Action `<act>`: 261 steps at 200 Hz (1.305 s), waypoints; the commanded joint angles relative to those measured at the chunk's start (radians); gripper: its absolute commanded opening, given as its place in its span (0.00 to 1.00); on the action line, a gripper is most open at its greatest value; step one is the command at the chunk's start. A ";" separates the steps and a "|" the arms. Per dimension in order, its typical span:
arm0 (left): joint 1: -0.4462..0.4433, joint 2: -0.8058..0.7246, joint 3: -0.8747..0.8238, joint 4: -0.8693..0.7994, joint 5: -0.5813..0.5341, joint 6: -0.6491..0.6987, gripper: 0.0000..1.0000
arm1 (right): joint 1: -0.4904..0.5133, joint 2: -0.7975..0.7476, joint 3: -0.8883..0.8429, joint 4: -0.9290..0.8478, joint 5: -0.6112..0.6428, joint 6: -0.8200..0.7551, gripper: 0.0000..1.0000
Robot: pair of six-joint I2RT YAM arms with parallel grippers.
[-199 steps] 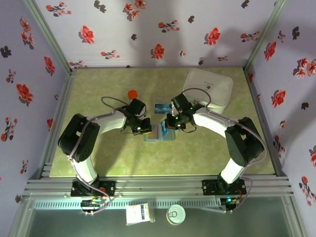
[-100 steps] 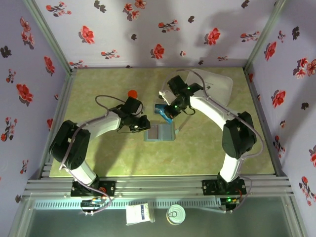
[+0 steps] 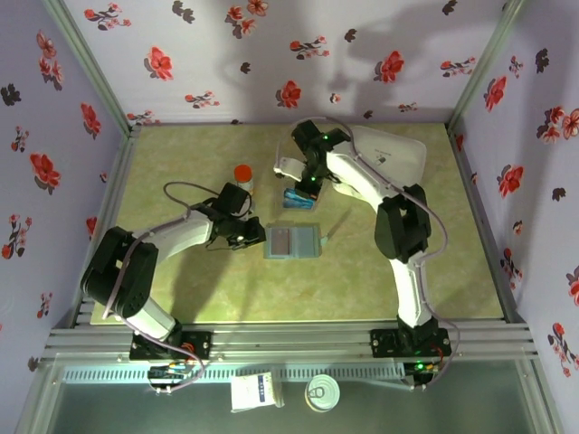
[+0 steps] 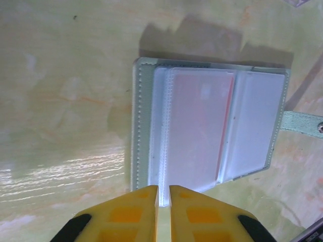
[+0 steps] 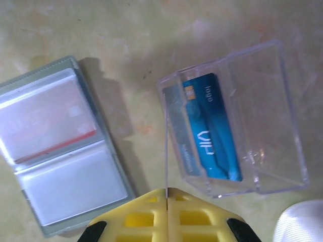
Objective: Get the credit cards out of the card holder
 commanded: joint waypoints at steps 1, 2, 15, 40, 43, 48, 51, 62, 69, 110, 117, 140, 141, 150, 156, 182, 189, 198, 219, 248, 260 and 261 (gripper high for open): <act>0.011 -0.035 -0.012 -0.028 -0.012 0.023 0.13 | -0.012 0.066 0.124 -0.118 0.032 -0.078 0.00; 0.011 -0.036 -0.013 -0.027 -0.012 0.023 0.13 | -0.012 0.070 0.131 -0.121 0.033 -0.078 0.00; 0.016 -0.037 -0.015 -0.027 -0.011 0.026 0.13 | -0.015 0.111 0.199 -0.151 0.034 -0.087 0.00; 0.026 -0.036 -0.022 -0.026 -0.010 0.028 0.13 | -0.016 0.165 0.279 -0.173 0.049 -0.104 0.00; 0.027 -0.037 -0.023 -0.027 -0.009 0.026 0.13 | -0.016 0.169 0.284 -0.171 0.050 -0.106 0.00; 0.028 -0.037 -0.023 -0.028 -0.009 0.026 0.13 | -0.016 0.174 0.289 -0.170 0.051 -0.108 0.00; 0.030 -0.037 -0.024 -0.028 -0.007 0.026 0.13 | -0.016 0.176 0.291 -0.169 0.052 -0.108 0.00; 0.032 -0.044 -0.028 -0.027 -0.007 0.025 0.13 | -0.016 0.183 0.290 -0.164 0.053 -0.112 0.00; 0.033 -0.044 -0.028 -0.027 -0.007 0.025 0.13 | -0.016 0.185 0.291 -0.165 0.050 -0.115 0.00; 0.045 -0.041 -0.034 -0.035 -0.007 0.027 0.13 | -0.020 0.198 0.261 -0.146 0.055 -0.140 0.01; 0.045 -0.041 -0.035 -0.034 -0.007 0.026 0.13 | -0.022 0.200 0.255 -0.146 0.053 -0.142 0.02; 0.048 -0.036 -0.037 -0.031 -0.006 0.025 0.12 | -0.031 0.198 0.235 -0.134 0.038 -0.141 0.04; 0.048 -0.037 -0.036 -0.032 -0.006 0.026 0.12 | -0.031 0.198 0.235 -0.135 0.037 -0.142 0.04; 0.048 -0.034 -0.034 -0.033 -0.006 0.027 0.12 | -0.032 0.200 0.233 -0.134 0.039 -0.142 0.06; 0.049 -0.032 -0.031 -0.035 -0.007 0.027 0.12 | -0.034 0.197 0.233 -0.130 0.042 -0.138 0.07; 0.051 -0.020 -0.017 -0.042 -0.005 0.035 0.12 | -0.037 0.190 0.228 -0.115 0.058 -0.129 0.19; 0.052 -0.018 -0.011 -0.046 -0.004 0.037 0.12 | -0.039 0.185 0.226 -0.110 0.067 -0.125 0.20; 0.053 -0.015 -0.007 -0.047 -0.004 0.040 0.12 | -0.040 0.175 0.221 -0.098 0.077 -0.118 0.20; 0.053 -0.005 -0.004 -0.033 -0.004 0.037 0.12 | -0.043 0.127 0.167 -0.049 0.082 -0.077 0.20; 0.054 0.021 0.014 -0.012 0.017 0.034 0.12 | -0.043 0.022 0.015 0.072 0.070 0.025 0.21; 0.054 0.028 0.022 -0.006 0.023 0.036 0.12 | -0.040 -0.027 -0.057 0.131 0.066 0.092 0.21; 0.055 0.029 0.023 -0.005 0.024 0.036 0.12 | -0.039 -0.031 -0.065 0.135 0.064 0.098 0.21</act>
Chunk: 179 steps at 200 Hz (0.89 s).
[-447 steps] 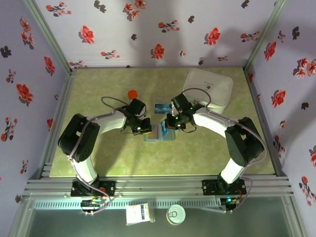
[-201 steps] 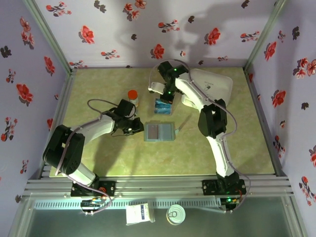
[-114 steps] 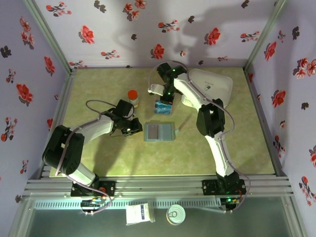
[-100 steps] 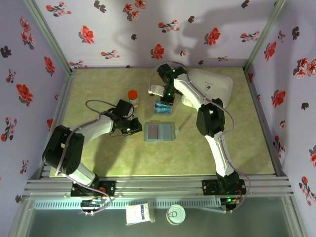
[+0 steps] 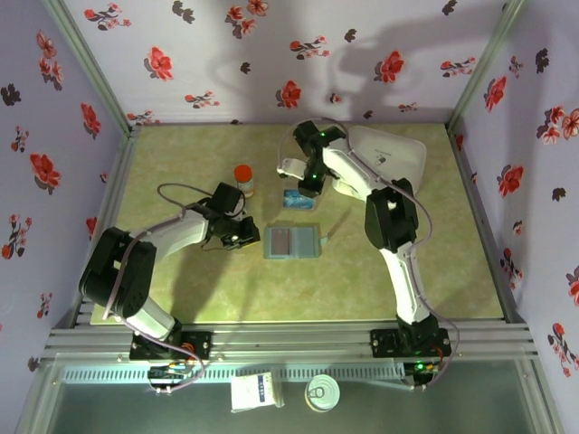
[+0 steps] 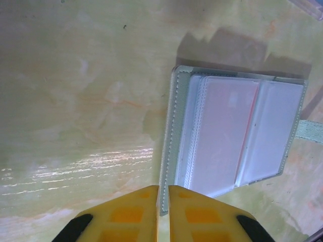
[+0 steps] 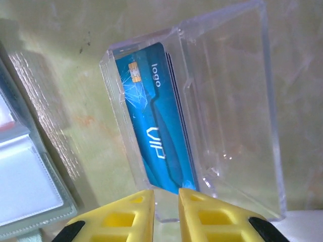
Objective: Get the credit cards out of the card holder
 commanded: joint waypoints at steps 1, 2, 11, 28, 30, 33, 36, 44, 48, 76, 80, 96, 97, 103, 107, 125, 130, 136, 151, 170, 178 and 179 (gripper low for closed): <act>0.009 0.025 0.038 0.010 0.021 0.020 0.12 | -0.001 -0.134 -0.107 0.125 0.003 0.138 0.22; 0.009 0.026 0.040 0.011 0.022 0.020 0.12 | -0.001 -0.139 -0.114 0.130 0.002 0.144 0.22; 0.009 0.032 0.046 0.011 0.027 0.023 0.12 | 0.003 -0.177 -0.173 0.176 -0.007 0.199 0.22; 0.009 0.043 0.060 0.011 0.033 0.027 0.11 | 0.012 -0.249 -0.279 0.264 -0.016 0.314 0.24; 0.009 0.045 0.061 0.011 0.034 0.027 0.11 | 0.014 -0.257 -0.291 0.273 -0.016 0.331 0.24; 0.009 0.046 0.062 0.011 0.034 0.028 0.11 | 0.015 -0.267 -0.307 0.289 -0.016 0.355 0.24; 0.009 0.047 0.064 0.011 0.036 0.029 0.11 | 0.016 -0.279 -0.325 0.306 -0.015 0.381 0.25; 0.009 0.052 0.068 0.014 0.039 0.030 0.11 | 0.019 -0.305 -0.365 0.339 -0.008 0.455 0.27; 0.008 0.053 0.069 0.016 0.040 0.034 0.11 | 0.020 -0.317 -0.385 0.353 -0.004 0.492 0.27; 0.009 0.070 0.066 0.021 0.046 0.049 0.11 | 0.022 -0.386 -0.506 0.420 -0.042 0.753 0.27; 0.009 0.072 0.065 0.027 0.049 0.048 0.11 | 0.024 -0.399 -0.528 0.434 -0.052 0.784 0.27; 0.007 0.084 0.057 0.054 0.069 0.038 0.10 | 0.034 -0.448 -0.624 0.510 -0.080 0.906 0.27; 0.006 0.083 0.057 0.056 0.070 0.037 0.09 | 0.034 -0.451 -0.631 0.516 -0.082 0.913 0.27; 0.007 0.090 0.055 0.064 0.078 0.035 0.09 | 0.039 -0.469 -0.667 0.544 -0.091 0.954 0.27; 0.004 0.092 0.055 0.066 0.079 0.033 0.09 | 0.041 -0.482 -0.688 0.561 -0.097 0.981 0.27; 0.000 0.103 0.058 0.075 0.084 0.033 0.07 | 0.050 -0.523 -0.759 0.610 -0.102 1.114 0.26; -0.001 0.104 0.058 0.076 0.085 0.034 0.07 | 0.052 -0.531 -0.777 0.622 -0.113 1.155 0.26; -0.002 0.106 0.058 0.078 0.087 0.032 0.07 | 0.053 -0.539 -0.794 0.638 -0.130 1.197 0.25; -0.005 0.113 0.060 0.083 0.091 0.033 0.06 | 0.058 -0.549 -0.833 0.662 -0.153 1.308 0.23; -0.007 0.130 0.070 0.072 0.096 0.038 0.05 | 0.067 -0.556 -0.882 0.719 -0.206 1.418 0.22; -0.007 0.137 0.073 0.070 0.099 0.038 0.05 | 0.074 -0.556 -0.905 0.752 -0.234 1.443 0.22; -0.007 0.137 0.073 0.071 0.099 0.038 0.05 | 0.074 -0.555 -0.907 0.755 -0.237 1.446 0.22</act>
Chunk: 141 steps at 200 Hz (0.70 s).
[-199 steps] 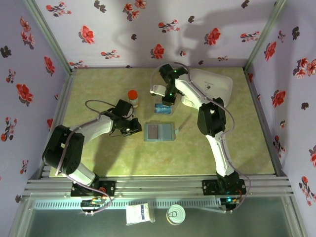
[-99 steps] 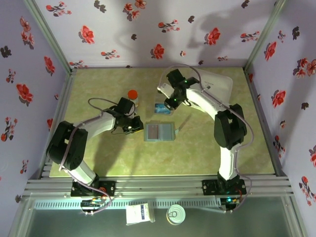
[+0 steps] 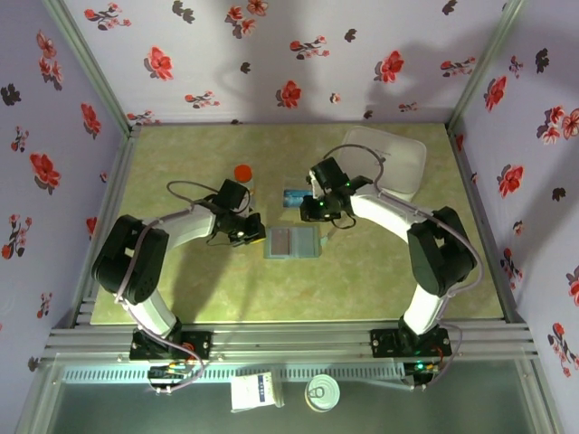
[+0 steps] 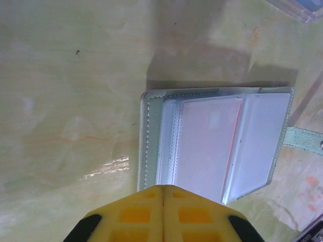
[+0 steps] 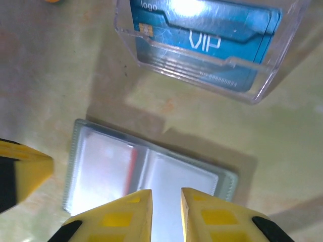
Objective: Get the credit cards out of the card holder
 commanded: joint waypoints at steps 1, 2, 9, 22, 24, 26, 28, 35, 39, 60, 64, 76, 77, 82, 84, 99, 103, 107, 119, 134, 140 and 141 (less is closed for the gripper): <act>-0.005 0.032 0.026 0.000 0.024 0.020 0.05 | 0.015 -0.028 -0.057 0.121 -0.093 0.214 0.22; -0.005 0.034 0.026 0.000 0.025 0.020 0.04 | 0.017 -0.028 -0.059 0.126 -0.096 0.216 0.22; -0.006 0.036 0.028 0.003 0.026 0.021 0.04 | 0.023 -0.027 -0.076 0.149 -0.107 0.232 0.23; -0.006 0.041 0.029 0.004 0.026 0.021 0.04 | 0.036 -0.023 -0.097 0.178 -0.124 0.253 0.24; -0.006 0.042 0.029 0.003 0.026 0.021 0.04 | 0.037 -0.022 -0.099 0.181 -0.125 0.256 0.24; -0.006 0.042 0.029 0.004 0.026 0.021 0.04 | 0.039 -0.020 -0.100 0.184 -0.127 0.258 0.24; -0.006 0.044 0.029 0.004 0.025 0.021 0.04 | 0.040 -0.018 -0.102 0.186 -0.128 0.261 0.24; -0.007 0.048 0.029 0.002 0.026 0.020 0.03 | 0.045 -0.011 -0.108 0.193 -0.133 0.271 0.25; -0.009 0.050 0.029 0.002 0.026 0.020 0.03 | 0.047 -0.008 -0.111 0.197 -0.135 0.273 0.25; -0.011 0.065 0.034 -0.011 0.026 0.022 0.03 | 0.057 0.007 -0.120 0.218 -0.143 0.295 0.27; -0.011 0.067 0.033 -0.013 0.026 0.020 0.02 | 0.059 0.011 -0.121 0.224 -0.147 0.300 0.27; -0.012 0.072 0.030 -0.010 0.025 0.019 0.02 | 0.063 0.020 -0.124 0.240 -0.159 0.311 0.27; -0.012 0.073 0.029 -0.010 0.024 0.019 0.02 | 0.064 0.020 -0.124 0.240 -0.158 0.312 0.27; -0.012 0.074 0.029 -0.010 0.025 0.018 0.01 | 0.065 0.025 -0.125 0.244 -0.158 0.314 0.27; -0.012 0.075 0.029 -0.010 0.024 0.018 0.01 | 0.065 0.026 -0.126 0.246 -0.159 0.315 0.27; -0.012 0.075 0.026 -0.010 0.021 0.017 0.01 | 0.068 0.040 -0.128 0.254 -0.168 0.322 0.28; -0.012 0.073 0.027 -0.010 0.022 0.017 0.01 | 0.069 0.044 -0.127 0.256 -0.171 0.323 0.28; -0.012 0.073 0.026 -0.010 0.021 0.017 0.01 | 0.070 0.050 -0.126 0.258 -0.176 0.323 0.28; -0.012 0.072 0.023 -0.012 0.019 0.017 0.01 | 0.071 0.061 -0.126 0.267 -0.196 0.324 0.28; -0.012 0.070 0.022 -0.015 0.014 0.017 0.01 | 0.073 0.078 -0.120 0.269 -0.217 0.322 0.28; -0.013 0.071 0.022 -0.016 0.014 0.017 0.01 | 0.075 0.085 -0.118 0.269 -0.223 0.321 0.28; -0.013 0.071 0.022 -0.016 0.014 0.017 0.01 | 0.076 0.087 -0.119 0.269 -0.224 0.321 0.28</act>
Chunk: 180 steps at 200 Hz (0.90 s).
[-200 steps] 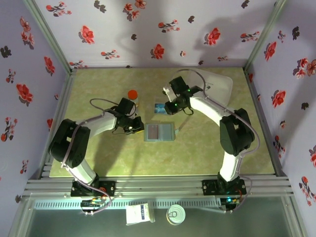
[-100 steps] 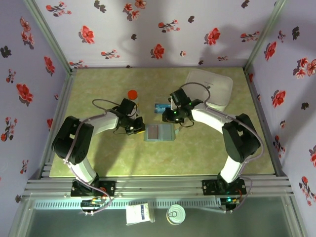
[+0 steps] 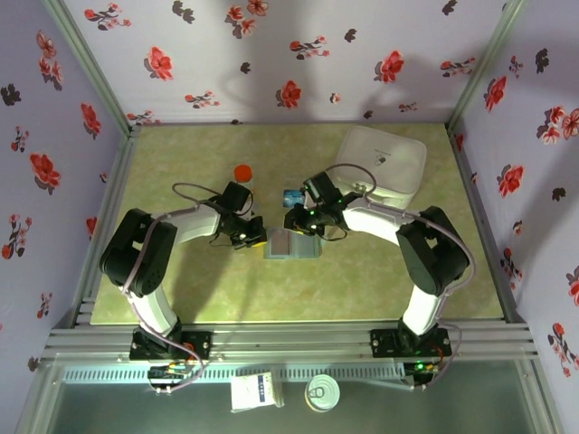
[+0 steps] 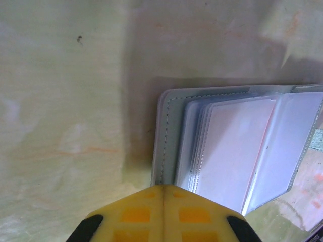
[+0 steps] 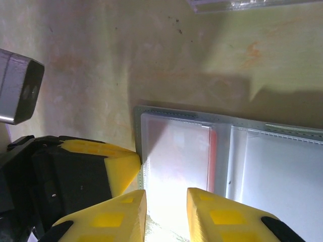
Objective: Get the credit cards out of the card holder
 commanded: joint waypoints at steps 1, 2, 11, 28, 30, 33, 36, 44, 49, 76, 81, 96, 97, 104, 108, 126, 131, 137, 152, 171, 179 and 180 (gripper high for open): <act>-0.006 0.012 0.014 -0.020 0.008 0.018 0.01 | 0.011 0.037 -0.006 0.023 -0.049 0.021 0.28; -0.006 0.012 0.013 -0.020 0.006 0.017 0.01 | 0.011 0.037 -0.005 0.023 -0.050 0.020 0.28; -0.006 0.014 0.014 -0.020 0.005 0.018 0.01 | 0.014 0.051 -0.003 0.022 -0.063 0.021 0.28; -0.006 0.015 0.014 -0.024 0.005 0.016 0.01 | 0.020 0.073 0.002 0.025 -0.084 0.022 0.28; -0.006 0.016 0.014 -0.025 0.006 0.017 0.01 | 0.021 0.075 0.003 0.026 -0.085 0.022 0.28; -0.006 0.015 0.015 -0.026 0.005 0.017 0.01 | 0.023 0.078 0.004 0.027 -0.085 0.022 0.28; -0.006 0.015 0.015 -0.027 0.006 0.018 0.01 | 0.025 0.081 0.003 0.028 -0.085 0.021 0.28; -0.005 0.015 0.017 -0.030 0.003 0.019 0.00 | 0.029 0.085 0.005 0.028 -0.085 0.020 0.27; -0.006 0.014 0.017 -0.033 0.002 0.020 0.00 | 0.029 0.088 0.005 0.027 -0.082 0.020 0.27; -0.006 0.013 0.016 -0.044 -0.003 0.026 0.01 | 0.032 0.097 0.006 0.005 -0.063 0.013 0.27; -0.006 0.014 0.016 -0.045 -0.004 0.026 0.01 | 0.032 0.101 0.007 -0.004 -0.058 0.011 0.27; -0.006 0.013 0.016 -0.047 -0.007 0.030 0.01 | 0.032 0.099 0.011 -0.036 -0.028 -0.001 0.27; -0.006 0.014 0.016 -0.046 -0.006 0.030 0.01 | 0.032 0.098 0.010 -0.038 -0.026 -0.002 0.27; -0.006 0.014 0.016 -0.047 -0.006 0.029 0.01 | 0.032 0.096 0.011 -0.053 -0.012 -0.008 0.27; -0.005 0.014 0.016 -0.048 -0.006 0.029 0.01 | 0.032 0.096 0.011 -0.062 -0.004 -0.013 0.27; -0.006 0.017 0.017 -0.047 -0.008 0.029 0.01 | 0.032 0.095 0.018 -0.100 0.021 -0.028 0.27; -0.006 0.018 0.018 -0.047 -0.008 0.030 0.01 | 0.032 0.092 0.019 -0.104 0.023 -0.028 0.27; -0.006 0.017 0.019 -0.047 -0.008 0.030 0.01 | 0.032 0.090 0.018 -0.109 0.026 -0.030 0.27; -0.006 0.019 0.019 -0.047 -0.009 0.031 0.00 | 0.032 0.076 0.017 -0.123 0.041 -0.034 0.27; -0.006 0.017 0.017 -0.048 -0.012 0.032 0.01 | 0.032 0.060 0.014 -0.141 0.064 -0.042 0.27; -0.006 0.016 0.016 -0.049 -0.011 0.033 0.01 | 0.031 0.056 0.014 -0.147 0.069 -0.045 0.27; -0.006 0.016 0.016 -0.049 -0.011 0.034 0.01 | 0.030 0.055 0.013 -0.148 0.069 -0.045 0.27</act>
